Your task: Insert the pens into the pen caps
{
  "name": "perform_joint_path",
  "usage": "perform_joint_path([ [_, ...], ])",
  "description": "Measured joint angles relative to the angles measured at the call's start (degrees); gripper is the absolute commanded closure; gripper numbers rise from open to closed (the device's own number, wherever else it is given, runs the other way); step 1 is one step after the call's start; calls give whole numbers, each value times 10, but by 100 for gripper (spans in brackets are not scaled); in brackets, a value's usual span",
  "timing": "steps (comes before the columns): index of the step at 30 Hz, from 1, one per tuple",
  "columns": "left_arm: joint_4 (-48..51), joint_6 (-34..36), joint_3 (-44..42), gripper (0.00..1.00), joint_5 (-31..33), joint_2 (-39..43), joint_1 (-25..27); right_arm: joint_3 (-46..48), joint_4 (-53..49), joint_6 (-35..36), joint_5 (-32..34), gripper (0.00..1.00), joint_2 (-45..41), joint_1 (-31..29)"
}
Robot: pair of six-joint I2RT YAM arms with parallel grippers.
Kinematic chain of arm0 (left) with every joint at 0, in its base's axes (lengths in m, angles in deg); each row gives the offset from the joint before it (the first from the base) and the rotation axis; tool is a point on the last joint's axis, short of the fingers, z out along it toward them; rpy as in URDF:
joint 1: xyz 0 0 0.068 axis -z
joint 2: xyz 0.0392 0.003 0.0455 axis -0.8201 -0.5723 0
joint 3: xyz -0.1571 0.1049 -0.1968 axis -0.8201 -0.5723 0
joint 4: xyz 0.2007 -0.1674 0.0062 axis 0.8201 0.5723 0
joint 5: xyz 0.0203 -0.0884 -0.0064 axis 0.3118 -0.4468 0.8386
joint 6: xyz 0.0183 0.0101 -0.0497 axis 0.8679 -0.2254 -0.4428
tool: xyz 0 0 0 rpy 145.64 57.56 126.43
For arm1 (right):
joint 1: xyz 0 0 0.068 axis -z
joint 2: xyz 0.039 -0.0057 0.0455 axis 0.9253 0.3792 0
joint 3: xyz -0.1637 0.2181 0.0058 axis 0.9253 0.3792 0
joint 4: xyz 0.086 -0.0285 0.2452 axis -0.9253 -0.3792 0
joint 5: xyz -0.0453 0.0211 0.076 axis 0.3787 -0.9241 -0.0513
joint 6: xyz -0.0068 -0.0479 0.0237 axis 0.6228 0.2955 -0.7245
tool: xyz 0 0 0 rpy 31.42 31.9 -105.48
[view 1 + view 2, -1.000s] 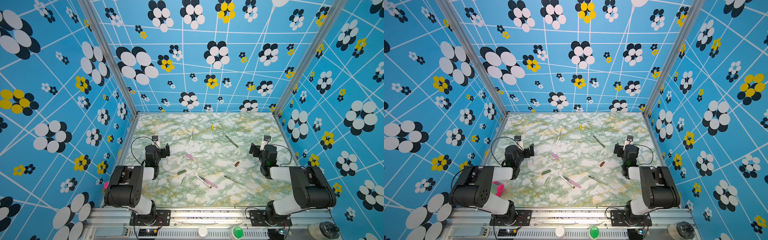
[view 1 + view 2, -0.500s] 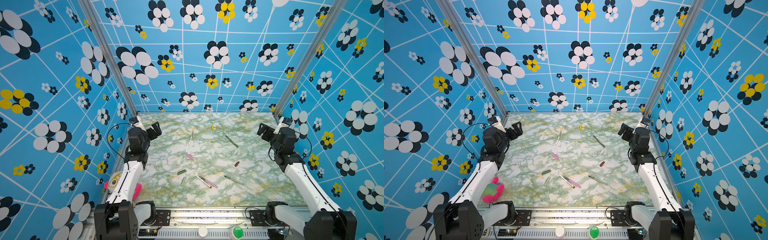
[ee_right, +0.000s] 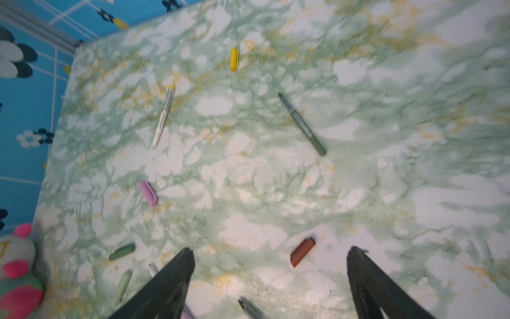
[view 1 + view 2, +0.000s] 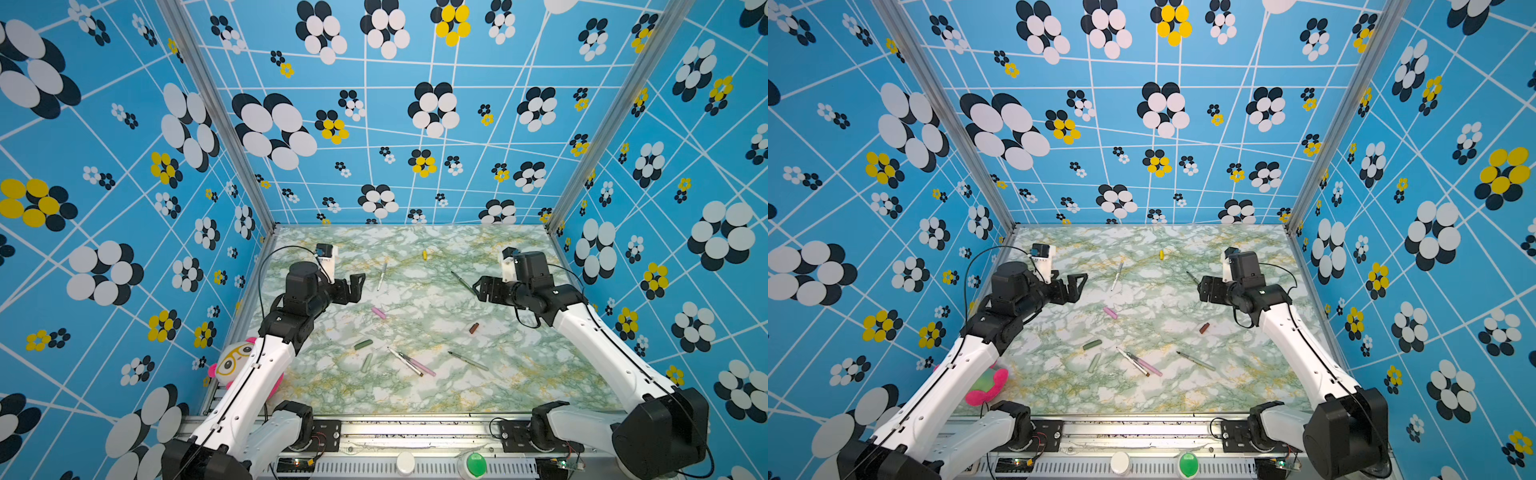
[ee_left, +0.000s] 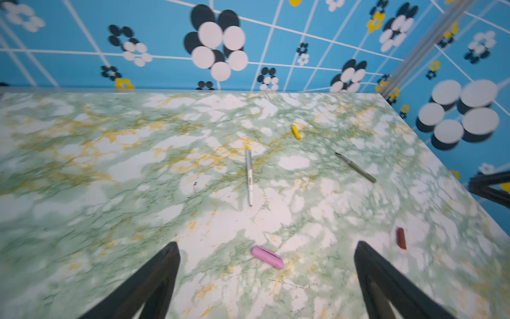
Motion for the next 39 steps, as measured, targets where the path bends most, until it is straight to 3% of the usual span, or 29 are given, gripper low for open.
perform_joint_path([
  [6,-23,75,-47,1,-57,32,128,-34,-148,22,7,14,37,-107],
  [12,-28,111,-74,1,-77,23,186,-51,-236,37,12,21,84,-158],
  [24,-35,130,-86,1,-75,30,199,-50,-250,24,20,26,191,-206],
  [39,-35,134,-87,1,-74,30,199,-40,-202,23,59,44,267,-229],
])
